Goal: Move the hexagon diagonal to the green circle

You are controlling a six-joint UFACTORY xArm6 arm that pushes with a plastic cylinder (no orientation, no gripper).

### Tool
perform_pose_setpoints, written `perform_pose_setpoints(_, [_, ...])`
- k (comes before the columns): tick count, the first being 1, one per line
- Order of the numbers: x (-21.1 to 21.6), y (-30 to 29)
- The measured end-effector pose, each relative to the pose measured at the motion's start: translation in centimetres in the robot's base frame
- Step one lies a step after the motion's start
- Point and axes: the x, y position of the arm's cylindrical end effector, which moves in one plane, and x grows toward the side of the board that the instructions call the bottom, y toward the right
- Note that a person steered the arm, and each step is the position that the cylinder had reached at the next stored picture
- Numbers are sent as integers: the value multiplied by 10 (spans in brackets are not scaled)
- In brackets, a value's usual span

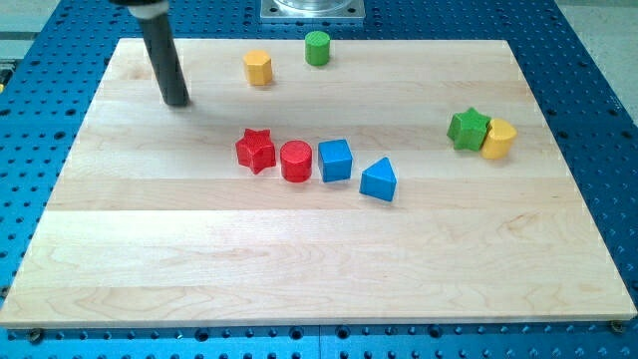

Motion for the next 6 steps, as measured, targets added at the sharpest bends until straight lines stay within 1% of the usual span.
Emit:
perform_pose_setpoints(1, [-41, 47])
perform_pose_setpoints(2, [-11, 162])
perform_pose_setpoints(3, [27, 254])
perform_pose_setpoints(4, [12, 170])
perform_pose_setpoints(5, [-54, 227])
perform_pose_setpoints(6, [-63, 336])
